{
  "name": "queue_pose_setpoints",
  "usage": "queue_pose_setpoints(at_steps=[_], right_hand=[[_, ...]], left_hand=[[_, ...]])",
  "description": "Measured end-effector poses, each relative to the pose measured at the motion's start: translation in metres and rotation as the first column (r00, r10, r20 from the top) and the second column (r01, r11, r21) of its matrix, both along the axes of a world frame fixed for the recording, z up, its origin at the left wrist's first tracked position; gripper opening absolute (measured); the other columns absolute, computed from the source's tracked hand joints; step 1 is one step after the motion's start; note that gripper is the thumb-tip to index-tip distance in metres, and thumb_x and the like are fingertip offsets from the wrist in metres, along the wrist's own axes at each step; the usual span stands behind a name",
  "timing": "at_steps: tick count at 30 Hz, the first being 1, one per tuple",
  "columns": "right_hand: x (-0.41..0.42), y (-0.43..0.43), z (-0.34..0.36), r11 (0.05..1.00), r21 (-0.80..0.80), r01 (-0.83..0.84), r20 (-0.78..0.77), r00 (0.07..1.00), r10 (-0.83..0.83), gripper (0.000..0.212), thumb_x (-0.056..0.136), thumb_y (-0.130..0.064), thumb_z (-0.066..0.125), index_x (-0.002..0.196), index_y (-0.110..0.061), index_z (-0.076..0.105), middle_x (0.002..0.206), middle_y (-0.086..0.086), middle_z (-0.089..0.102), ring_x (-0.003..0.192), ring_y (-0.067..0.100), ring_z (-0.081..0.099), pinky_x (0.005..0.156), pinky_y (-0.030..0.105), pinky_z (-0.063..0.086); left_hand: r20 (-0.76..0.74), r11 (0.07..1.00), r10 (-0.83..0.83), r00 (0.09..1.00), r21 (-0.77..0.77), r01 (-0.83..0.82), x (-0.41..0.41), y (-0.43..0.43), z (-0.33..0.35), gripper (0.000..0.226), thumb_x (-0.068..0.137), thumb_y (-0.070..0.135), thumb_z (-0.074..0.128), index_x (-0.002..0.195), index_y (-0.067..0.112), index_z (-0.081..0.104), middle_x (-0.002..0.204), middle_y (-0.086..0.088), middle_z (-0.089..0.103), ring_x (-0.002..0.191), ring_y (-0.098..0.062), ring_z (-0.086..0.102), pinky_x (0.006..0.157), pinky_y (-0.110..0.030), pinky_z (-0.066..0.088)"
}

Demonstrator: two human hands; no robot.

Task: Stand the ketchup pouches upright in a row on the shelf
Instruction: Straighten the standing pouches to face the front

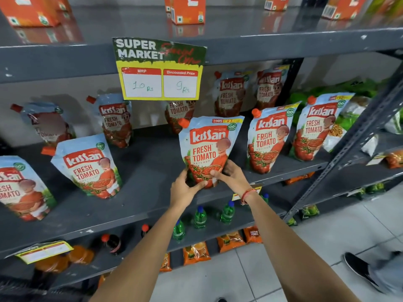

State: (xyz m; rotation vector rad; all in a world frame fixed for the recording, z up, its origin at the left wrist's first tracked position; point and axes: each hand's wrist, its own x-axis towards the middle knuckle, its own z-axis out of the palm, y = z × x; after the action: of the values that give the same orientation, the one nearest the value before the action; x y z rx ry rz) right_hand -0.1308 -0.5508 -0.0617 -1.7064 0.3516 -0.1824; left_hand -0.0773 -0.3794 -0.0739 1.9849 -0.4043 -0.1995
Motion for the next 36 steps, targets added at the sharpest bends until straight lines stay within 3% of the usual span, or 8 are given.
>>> queue_pose_setpoints(at_steps=[7,16,21,26,29,31,33,36], right_hand=[[-0.001,0.001,-0.007,0.999,-0.042,-0.024,-0.038,0.999,0.022,0.072,0.064,-0.025,0.086,0.125,-0.021,0.048,0.13,0.005,0.059,0.122,0.021,0.054,0.107,0.041,0.043],[0.0,0.007,-0.008,0.998,-0.063,-0.011,-0.044,0.999,0.008,0.073,0.065,-0.028,0.084,0.126,-0.027,0.043,0.121,-0.009,0.059,0.125,0.019,0.053,0.101,0.028,0.045],[-0.022,0.04,-0.016,0.946,-0.085,0.314,0.053,0.949,-0.31,0.096,0.065,-0.025,0.085,0.144,-0.01,0.032,0.145,0.01,0.045,0.133,0.02,0.044,0.108,0.029,0.038],[-0.043,0.108,-0.036,0.78,-0.315,0.541,0.231,0.841,-0.49,0.064,0.082,-0.024,0.071,0.136,-0.003,0.043,0.131,0.017,0.049,0.126,0.029,0.045,0.104,0.023,0.033],[-0.032,0.151,-0.036,0.784,-0.437,0.442,0.292,0.894,-0.341,0.05,0.088,-0.024,0.064,0.132,-0.006,0.048,0.127,0.016,0.05,0.123,0.027,0.047,0.105,0.033,0.04],[-0.015,0.172,-0.029,0.824,-0.47,0.317,0.26,0.942,-0.213,0.051,0.089,-0.028,0.062,0.133,-0.008,0.047,0.129,0.013,0.049,0.124,0.023,0.045,0.104,0.028,0.037],[0.01,0.194,-0.016,0.898,-0.416,0.145,0.172,0.982,-0.079,0.061,0.086,-0.034,0.064,0.138,-0.012,0.041,0.133,0.01,0.045,0.126,0.02,0.042,0.101,0.021,0.033],[0.05,0.219,0.0,0.959,-0.254,-0.127,-0.024,0.992,0.125,0.082,0.079,-0.038,0.072,0.145,-0.017,0.029,0.146,0.008,0.036,0.134,0.022,0.038,0.107,0.031,0.036]], left_hand=[[0.027,1.0,-0.004,1.0,0.018,0.003,-0.002,0.001,-0.001,0.077,0.068,0.042,0.078,0.134,0.016,0.047,0.126,-0.006,0.064,0.116,-0.02,0.058,0.089,-0.019,0.04],[0.037,1.0,-0.025,0.999,0.019,0.024,0.001,0.007,-0.001,0.079,0.07,0.039,0.077,0.137,0.015,0.043,0.13,-0.006,0.061,0.12,-0.02,0.056,0.093,-0.021,0.04],[0.052,1.0,-0.022,0.998,0.0,0.022,-0.01,0.022,-0.004,0.067,0.079,0.032,0.071,0.137,0.011,0.044,0.135,-0.009,0.057,0.125,-0.021,0.052,0.104,-0.03,0.04],[0.071,0.957,0.212,0.975,-0.217,-0.192,-0.023,0.083,-0.005,0.05,0.085,0.018,0.065,0.131,0.011,0.048,0.126,-0.006,0.059,0.109,-0.01,0.059,0.09,-0.012,0.043],[0.097,0.791,0.544,0.834,-0.392,-0.47,-0.022,0.137,-0.003,0.042,0.086,0.008,0.061,0.125,0.004,0.045,0.114,-0.009,0.056,0.09,0.007,0.059,0.073,-0.002,0.044],[0.115,0.734,0.633,0.766,-0.405,-0.546,-0.013,0.168,-0.002,0.045,0.086,0.01,0.062,0.125,0.003,0.042,0.116,-0.01,0.049,0.092,0.005,0.056,0.072,-0.002,0.042],[0.081,0.752,0.622,0.779,-0.34,-0.565,0.001,0.197,0.0,0.053,0.085,0.015,0.063,0.131,0.004,0.038,0.124,-0.016,0.043,0.106,-0.015,0.054,0.082,-0.012,0.044],[-0.002,0.84,0.52,0.854,-0.18,-0.512,0.031,0.222,0.001,0.071,0.084,0.021,0.067,0.142,0.005,0.028,0.142,-0.017,0.037,0.128,-0.027,0.044,0.102,-0.03,0.038]])
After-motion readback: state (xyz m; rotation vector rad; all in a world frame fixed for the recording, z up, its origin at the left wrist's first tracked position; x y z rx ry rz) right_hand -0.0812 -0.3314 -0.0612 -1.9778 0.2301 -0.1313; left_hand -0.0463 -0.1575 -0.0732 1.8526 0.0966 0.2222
